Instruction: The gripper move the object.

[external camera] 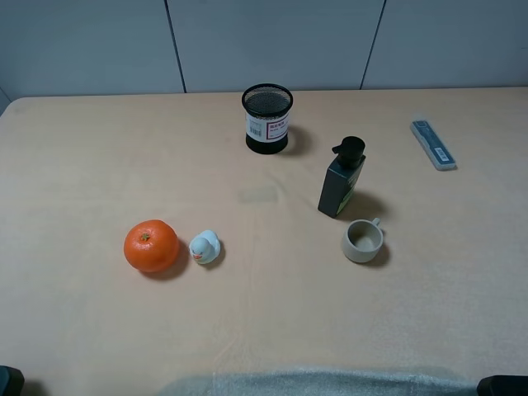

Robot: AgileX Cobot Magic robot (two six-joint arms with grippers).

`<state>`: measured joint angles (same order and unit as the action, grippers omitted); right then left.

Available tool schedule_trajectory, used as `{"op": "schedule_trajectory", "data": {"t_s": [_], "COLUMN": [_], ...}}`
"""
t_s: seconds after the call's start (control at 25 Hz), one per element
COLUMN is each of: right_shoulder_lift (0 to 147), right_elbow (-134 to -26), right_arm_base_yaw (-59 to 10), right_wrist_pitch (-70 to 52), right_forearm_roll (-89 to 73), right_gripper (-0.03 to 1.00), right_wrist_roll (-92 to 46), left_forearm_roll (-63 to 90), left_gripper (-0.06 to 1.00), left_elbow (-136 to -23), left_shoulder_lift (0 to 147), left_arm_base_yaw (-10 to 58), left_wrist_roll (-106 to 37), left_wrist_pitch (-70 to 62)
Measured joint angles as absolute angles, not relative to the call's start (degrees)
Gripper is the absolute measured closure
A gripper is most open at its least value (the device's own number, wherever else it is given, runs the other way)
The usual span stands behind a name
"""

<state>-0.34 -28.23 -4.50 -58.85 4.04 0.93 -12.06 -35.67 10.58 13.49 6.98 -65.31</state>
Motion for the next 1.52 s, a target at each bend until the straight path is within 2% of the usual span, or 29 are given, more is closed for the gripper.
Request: {"op": "schedule_trajectory", "data": {"t_s": [0.2, 0.48, 1.52], "right_shoulder_lift": [-0.34, -0.34, -0.34], "right_elbow": [-28.23, -28.23, -28.23], "right_arm_base_yaw": [-4.50, -4.50, -4.50], "right_wrist_pitch": [-58.85, -58.85, -58.85], "right_forearm_roll": [4.04, 4.04, 4.04], "right_gripper": [0.28, 0.28, 0.28], "right_wrist_roll": [0.93, 0.93, 0.93], "left_forearm_roll": [-8.25, -4.38, -3.95], "left_gripper": [0.02, 0.02, 0.03], "left_elbow": [-29.65, -28.00, -28.00], "left_shoulder_lift": [5.69, 0.05, -0.22], "left_arm_base_yaw": [6.63, 2.60, 2.49], "left_wrist_roll": [5.26, -0.44, -1.28], "left_wrist_pitch": [-62.56, -60.89, -60.89]}}
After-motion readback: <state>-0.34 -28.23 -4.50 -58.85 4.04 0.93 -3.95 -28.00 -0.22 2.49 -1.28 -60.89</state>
